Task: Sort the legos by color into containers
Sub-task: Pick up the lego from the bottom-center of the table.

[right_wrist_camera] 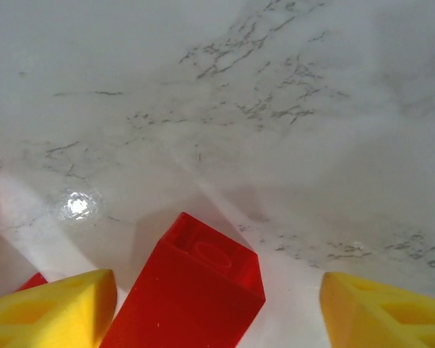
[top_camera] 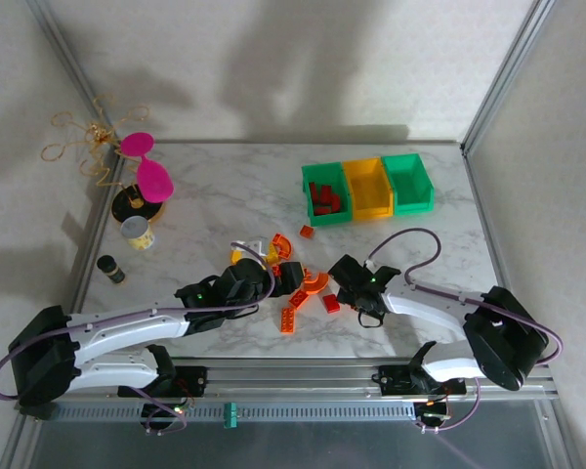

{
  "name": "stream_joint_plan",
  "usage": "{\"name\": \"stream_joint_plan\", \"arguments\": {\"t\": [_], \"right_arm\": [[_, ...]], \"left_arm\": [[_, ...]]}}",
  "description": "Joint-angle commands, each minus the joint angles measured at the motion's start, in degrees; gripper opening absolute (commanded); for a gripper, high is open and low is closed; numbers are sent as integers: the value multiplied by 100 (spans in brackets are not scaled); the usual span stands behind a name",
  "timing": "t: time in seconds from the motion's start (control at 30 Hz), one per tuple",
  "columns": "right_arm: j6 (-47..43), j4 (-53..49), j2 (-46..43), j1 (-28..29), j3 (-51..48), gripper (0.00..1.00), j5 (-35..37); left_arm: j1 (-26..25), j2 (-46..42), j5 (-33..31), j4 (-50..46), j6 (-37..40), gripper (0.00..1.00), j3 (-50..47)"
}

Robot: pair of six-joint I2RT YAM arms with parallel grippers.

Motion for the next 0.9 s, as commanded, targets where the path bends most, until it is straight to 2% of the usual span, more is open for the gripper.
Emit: {"name": "stream_joint_plan", "arguments": {"t": [0.0,0.33,0.63,0.87], "right_arm": [[214,114,100,47,10,67,171],[52,361,-36,45,-85,40,200],[-614,246,-160,-79,567,31,580],[-1927,965,217,-762,1591,30,467]], "left_arm": [[-68,49,-186,81,-70,100,63],[-73,-74,-386,-56,-29,100,99],[-45,-253,-620,-145,2,100,163],[184,-377,-798,-315,222,100,351]]}}
